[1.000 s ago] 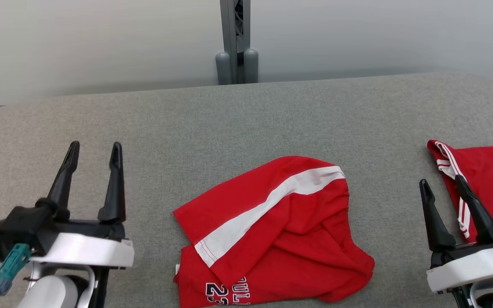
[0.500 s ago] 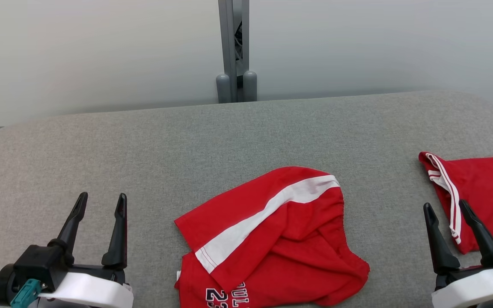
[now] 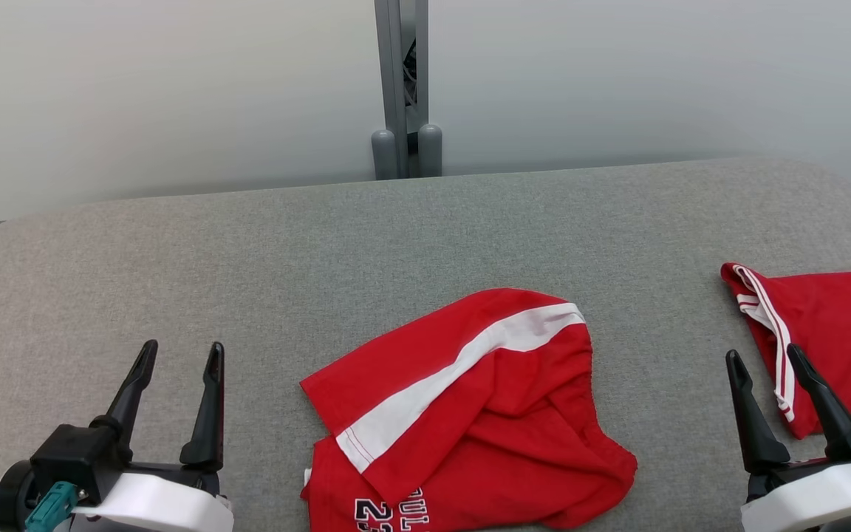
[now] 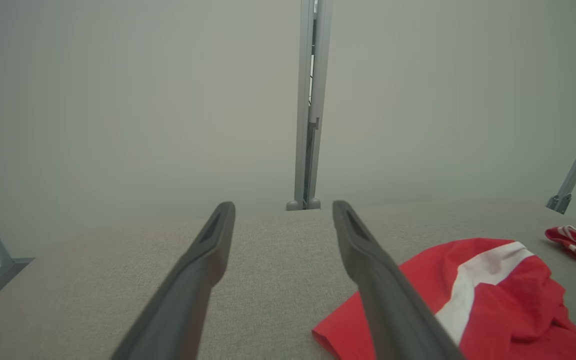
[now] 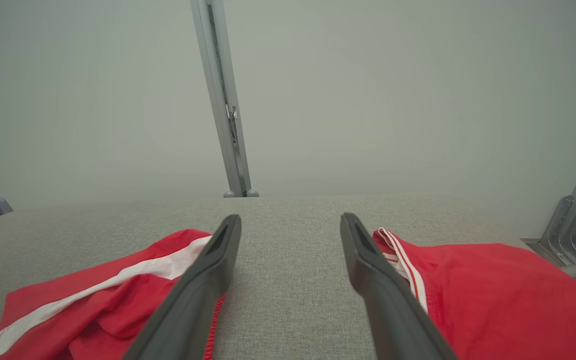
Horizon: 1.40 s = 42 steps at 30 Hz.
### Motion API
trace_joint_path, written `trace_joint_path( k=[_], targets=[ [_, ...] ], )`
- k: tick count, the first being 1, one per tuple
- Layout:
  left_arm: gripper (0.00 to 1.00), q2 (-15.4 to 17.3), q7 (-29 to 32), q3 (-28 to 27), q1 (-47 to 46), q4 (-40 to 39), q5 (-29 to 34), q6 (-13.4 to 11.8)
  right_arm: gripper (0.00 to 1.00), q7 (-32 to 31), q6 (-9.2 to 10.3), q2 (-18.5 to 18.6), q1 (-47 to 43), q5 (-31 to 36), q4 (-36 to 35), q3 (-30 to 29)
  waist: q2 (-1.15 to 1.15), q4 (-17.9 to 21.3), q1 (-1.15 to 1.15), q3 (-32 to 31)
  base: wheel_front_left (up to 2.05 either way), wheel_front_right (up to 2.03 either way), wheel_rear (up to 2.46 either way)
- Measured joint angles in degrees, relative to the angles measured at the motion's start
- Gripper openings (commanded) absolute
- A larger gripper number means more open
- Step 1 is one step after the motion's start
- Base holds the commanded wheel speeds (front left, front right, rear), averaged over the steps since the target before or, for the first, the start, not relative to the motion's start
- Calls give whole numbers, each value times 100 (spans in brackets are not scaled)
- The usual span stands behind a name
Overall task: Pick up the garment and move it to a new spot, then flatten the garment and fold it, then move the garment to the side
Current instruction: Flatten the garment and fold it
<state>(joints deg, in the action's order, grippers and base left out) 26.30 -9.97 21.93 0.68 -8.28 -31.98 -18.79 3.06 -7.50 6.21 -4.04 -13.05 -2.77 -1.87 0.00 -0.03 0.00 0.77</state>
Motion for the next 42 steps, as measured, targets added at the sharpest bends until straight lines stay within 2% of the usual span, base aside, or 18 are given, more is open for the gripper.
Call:
trace_joint_path(
  k=[3,7,13,16,20,31,32,33,34,42],
  targets=[
    [100,1,121,56,-23,5,-22,8,100,-1,0,0,1,0,-2,-3,0,-2,0,18,0,0,0],
    [100,-65,728,312,-132,18,-200,35,100,-1,0,7,10,-2,-10,16,0,-18,0,86,0,0,0],
    [100,-348,1635,868,-221,202,-691,405,100,0,0,35,110,-15,2,131,0,22,0,265,0,0,0],
    [100,-519,1852,1061,-226,506,-934,606,100,8,0,52,151,-53,35,208,0,66,0,387,0,0,0],
    [100,-751,1971,1189,-286,989,-1224,872,100,49,0,74,265,-76,104,256,0,150,0,555,0,0,0],
    [99,-976,1720,1127,-700,1918,-1347,1159,100,145,0,111,401,-110,193,238,0,338,0,906,0,0,0],
    [88,-1001,1678,1118,-752,1948,-1346,1174,100,149,0,111,419,-110,197,237,0,345,0,925,0,0,0],
    [64,-1016,1637,1118,-800,1978,-1328,1177,100,151,0,111,441,-110,199,236,0,348,0,942,0,0,0],
    [0,-1025,1588,1116,-848,2006,-1308,1206,100,152,0,110,472,-110,204,230,0,347,0,967,0,0,0],
    [0,-898,1458,1110,-929,1800,-1134,1136,100,202,0,140,620,-180,331,245,0,276,0,980,0,0,0]
  ],
)
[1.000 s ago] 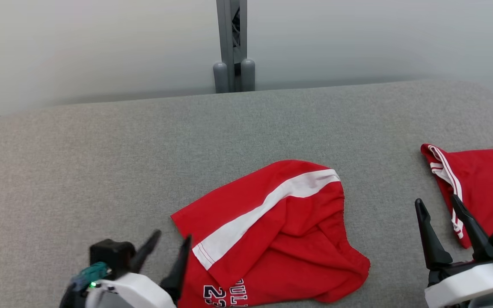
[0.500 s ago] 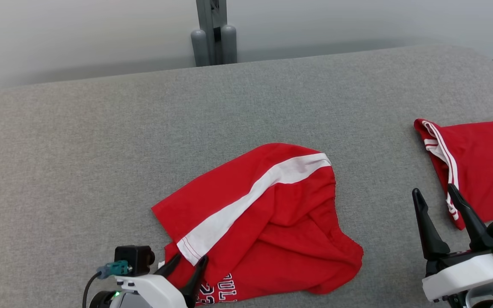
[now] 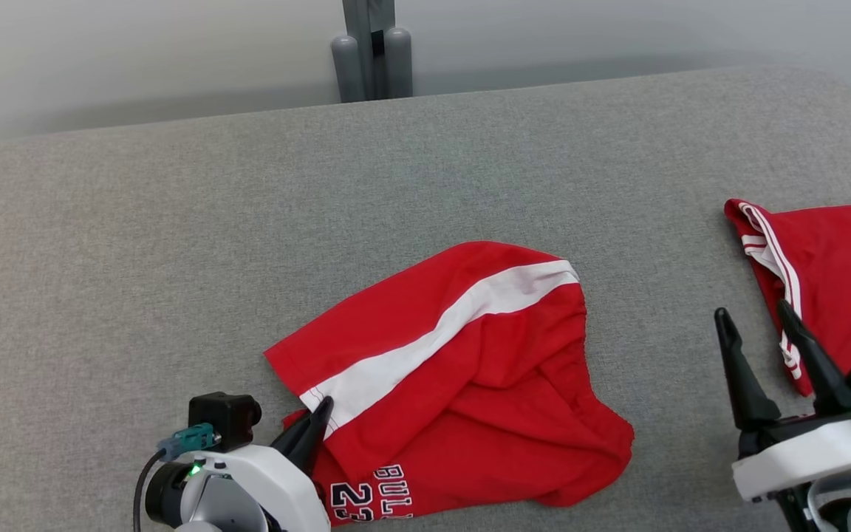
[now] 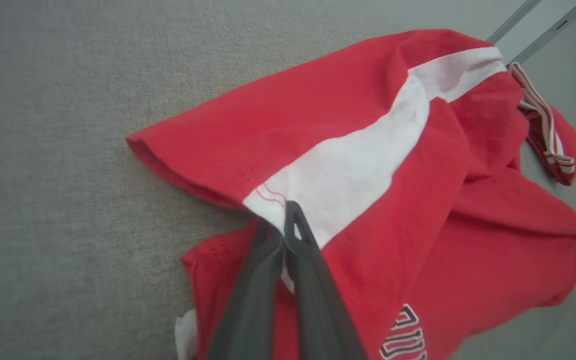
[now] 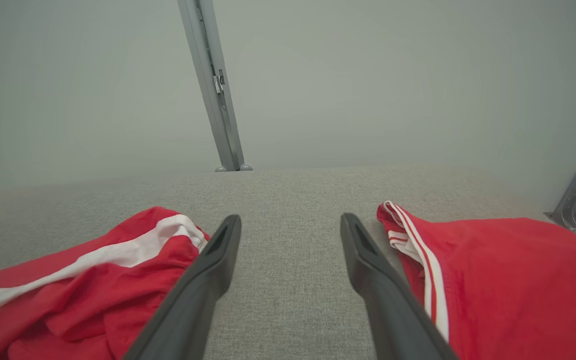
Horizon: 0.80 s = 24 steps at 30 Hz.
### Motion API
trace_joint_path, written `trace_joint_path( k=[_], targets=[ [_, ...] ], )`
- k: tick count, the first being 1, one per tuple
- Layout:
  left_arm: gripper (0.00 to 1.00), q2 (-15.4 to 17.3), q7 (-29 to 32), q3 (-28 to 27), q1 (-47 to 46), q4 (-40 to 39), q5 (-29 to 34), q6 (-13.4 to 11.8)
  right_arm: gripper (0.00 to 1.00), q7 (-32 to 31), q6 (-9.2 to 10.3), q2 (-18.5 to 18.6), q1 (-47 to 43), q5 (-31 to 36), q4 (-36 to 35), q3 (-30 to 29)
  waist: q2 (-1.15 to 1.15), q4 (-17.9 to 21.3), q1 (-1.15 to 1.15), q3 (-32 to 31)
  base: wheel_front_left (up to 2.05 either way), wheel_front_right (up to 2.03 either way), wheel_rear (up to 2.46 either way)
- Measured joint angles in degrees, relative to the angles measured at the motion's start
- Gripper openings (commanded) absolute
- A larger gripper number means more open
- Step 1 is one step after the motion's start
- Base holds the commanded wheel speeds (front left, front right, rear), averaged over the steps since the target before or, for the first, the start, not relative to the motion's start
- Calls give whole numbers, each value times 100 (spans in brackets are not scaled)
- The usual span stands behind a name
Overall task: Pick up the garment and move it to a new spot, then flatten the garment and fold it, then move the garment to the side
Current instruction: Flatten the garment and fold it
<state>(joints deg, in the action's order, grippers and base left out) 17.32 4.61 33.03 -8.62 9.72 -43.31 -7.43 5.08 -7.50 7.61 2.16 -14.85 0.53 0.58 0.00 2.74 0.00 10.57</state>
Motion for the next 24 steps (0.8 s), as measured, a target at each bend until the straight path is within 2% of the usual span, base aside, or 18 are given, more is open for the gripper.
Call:
trace_joint_path(
  k=[4,8,14,24],
  targets=[
    [0,49,15,-15,-4,-185,55,-76,100,48,0,211,311,-199,268,71,0,-64,0,15,0,0,0],
    [0,147,35,-52,-34,-269,104,-167,100,47,0,433,753,-593,779,401,0,-164,0,99,0,0,0],
    [0,174,42,-59,-141,-346,142,-178,100,44,1,792,1433,-1276,1629,1310,0,-362,0,291,0,0,0],
    [0,10,32,130,-375,-244,208,-75,100,162,0,1053,2374,-2509,2665,2871,0,-649,0,595,0,0,0]
  ],
)
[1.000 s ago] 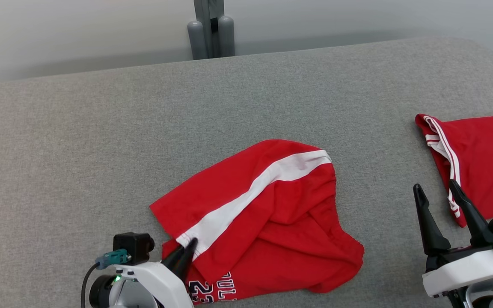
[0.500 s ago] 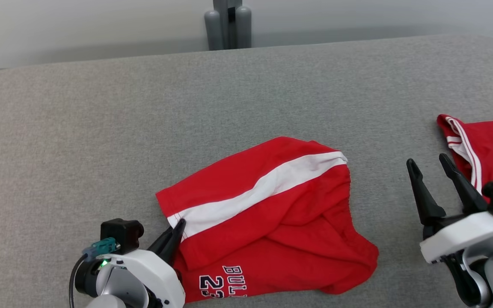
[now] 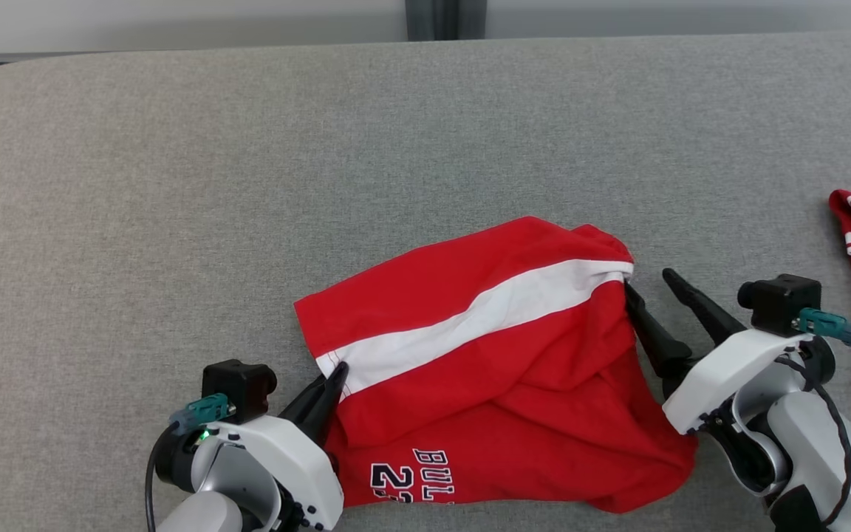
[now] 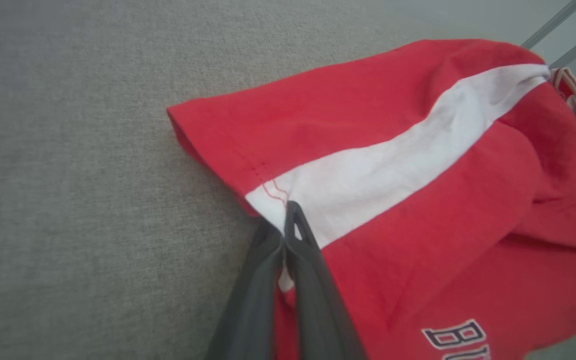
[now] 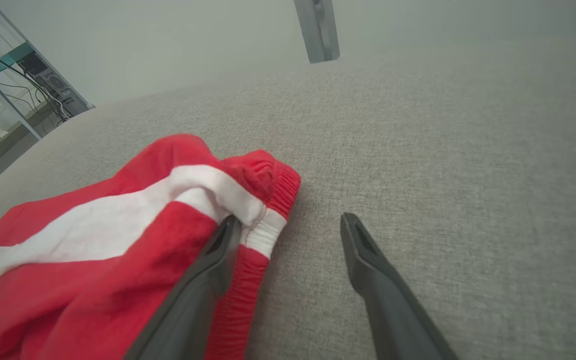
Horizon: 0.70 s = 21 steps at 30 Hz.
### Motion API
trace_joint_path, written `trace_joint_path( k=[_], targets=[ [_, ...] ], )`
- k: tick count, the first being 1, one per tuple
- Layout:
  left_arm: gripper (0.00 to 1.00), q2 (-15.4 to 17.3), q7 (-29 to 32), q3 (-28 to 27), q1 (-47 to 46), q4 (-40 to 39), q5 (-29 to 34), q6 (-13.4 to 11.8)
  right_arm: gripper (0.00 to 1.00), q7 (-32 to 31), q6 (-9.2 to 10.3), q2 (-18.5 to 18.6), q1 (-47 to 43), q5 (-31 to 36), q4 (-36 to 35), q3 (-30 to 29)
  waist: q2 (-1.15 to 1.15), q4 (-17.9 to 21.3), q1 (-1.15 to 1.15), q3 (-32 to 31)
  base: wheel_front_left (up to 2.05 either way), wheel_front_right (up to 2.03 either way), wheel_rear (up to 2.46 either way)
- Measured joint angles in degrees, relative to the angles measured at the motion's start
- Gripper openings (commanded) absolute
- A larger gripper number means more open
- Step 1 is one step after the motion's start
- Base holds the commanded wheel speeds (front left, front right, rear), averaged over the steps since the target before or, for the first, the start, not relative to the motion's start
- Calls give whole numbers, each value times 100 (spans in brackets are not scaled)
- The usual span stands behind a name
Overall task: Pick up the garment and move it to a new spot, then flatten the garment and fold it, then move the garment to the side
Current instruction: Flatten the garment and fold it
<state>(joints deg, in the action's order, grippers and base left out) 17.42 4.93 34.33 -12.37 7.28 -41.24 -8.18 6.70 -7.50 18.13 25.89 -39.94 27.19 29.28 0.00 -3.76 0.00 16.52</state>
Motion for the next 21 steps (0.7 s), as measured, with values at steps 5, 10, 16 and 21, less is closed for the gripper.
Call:
trace_joint_path(
  k=[5,10,16,21],
  targets=[
    [0,-29,-48,18,-118,83,23,33,100,-13,1,130,225,-695,77,700,0,-57,0,55,0,0,0],
    [0,-31,-101,18,-136,154,31,37,43,-19,1,379,373,-1341,-114,1325,0,-65,0,73,0,0,0],
    [0,-53,-285,-13,-192,222,47,46,0,276,0,657,537,-1804,-244,1802,0,-55,0,62,0,0,0],
    [0,-53,-637,-146,-209,163,115,1,0,679,1,850,605,-1850,-287,1913,0,-46,0,-49,0,0,0]
  ],
)
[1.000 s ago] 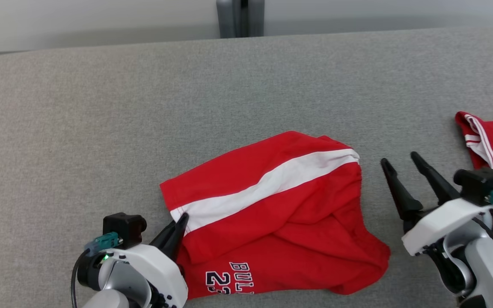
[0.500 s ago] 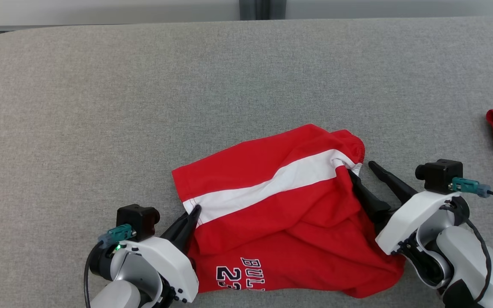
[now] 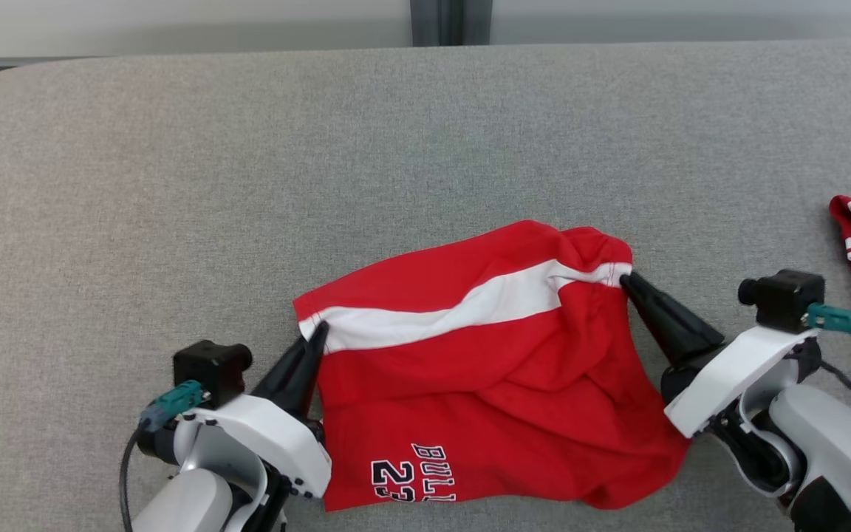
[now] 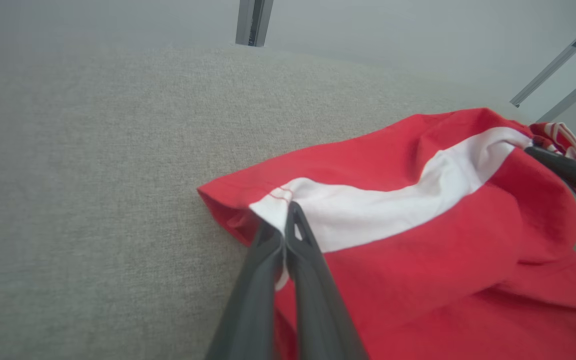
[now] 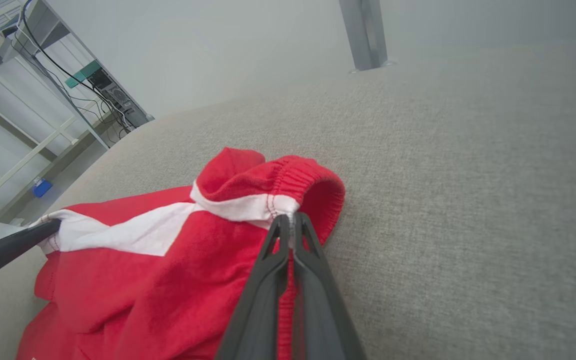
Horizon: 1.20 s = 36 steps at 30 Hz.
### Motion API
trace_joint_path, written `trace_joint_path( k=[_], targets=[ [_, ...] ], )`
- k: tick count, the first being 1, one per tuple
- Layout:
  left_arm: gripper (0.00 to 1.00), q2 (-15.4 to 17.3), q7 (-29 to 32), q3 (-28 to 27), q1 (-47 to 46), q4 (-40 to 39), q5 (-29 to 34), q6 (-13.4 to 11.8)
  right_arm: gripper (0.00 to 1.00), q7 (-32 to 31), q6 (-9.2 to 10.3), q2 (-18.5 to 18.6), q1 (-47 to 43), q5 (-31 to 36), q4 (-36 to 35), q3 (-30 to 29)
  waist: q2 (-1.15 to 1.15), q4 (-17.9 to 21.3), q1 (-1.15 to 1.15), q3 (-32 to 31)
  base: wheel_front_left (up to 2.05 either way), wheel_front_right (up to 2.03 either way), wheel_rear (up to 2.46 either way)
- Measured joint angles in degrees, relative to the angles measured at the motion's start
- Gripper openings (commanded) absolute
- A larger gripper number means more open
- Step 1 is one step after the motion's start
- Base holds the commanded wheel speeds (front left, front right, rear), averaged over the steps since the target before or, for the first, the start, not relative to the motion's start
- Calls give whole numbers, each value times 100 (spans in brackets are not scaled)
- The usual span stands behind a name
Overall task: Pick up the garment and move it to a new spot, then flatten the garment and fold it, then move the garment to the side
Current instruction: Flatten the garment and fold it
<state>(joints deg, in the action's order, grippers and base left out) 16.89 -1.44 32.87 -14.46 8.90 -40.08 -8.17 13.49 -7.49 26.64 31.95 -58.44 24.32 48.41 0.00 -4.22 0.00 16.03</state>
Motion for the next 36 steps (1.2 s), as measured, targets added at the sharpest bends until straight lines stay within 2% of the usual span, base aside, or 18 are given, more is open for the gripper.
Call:
trace_joint_path(
  k=[5,11,16,21,26,36],
  targets=[
    [0,85,-312,-215,-148,-336,129,-108,0,130,0,153,36,225,-338,-428,0,53,0,-171,0,0,0],
    [0,300,-476,-438,-303,-1027,335,-319,0,167,-1,105,-357,1157,-1321,-1856,0,210,0,-435,0,0,0],
    [0,480,-558,-625,-360,-1672,531,-580,0,167,-1,13,-865,1872,-2035,-2596,0,391,0,-645,0,0,0],
    [0,683,-460,-761,-372,-2327,691,-833,0,99,-1,-42,-1276,2358,-2626,-3073,0,535,0,-800,0,0,0],
    [0,901,-99,-728,-213,-3045,840,-1088,0,-381,-2,-213,-1869,2594,-3265,-3618,0,616,0,-937,0,0,0],
    [0,1138,365,-622,114,-3779,935,-1333,0,-1005,-1,-692,-2702,2888,-4136,-4241,0,674,0,-947,0,0,0]
  ],
)
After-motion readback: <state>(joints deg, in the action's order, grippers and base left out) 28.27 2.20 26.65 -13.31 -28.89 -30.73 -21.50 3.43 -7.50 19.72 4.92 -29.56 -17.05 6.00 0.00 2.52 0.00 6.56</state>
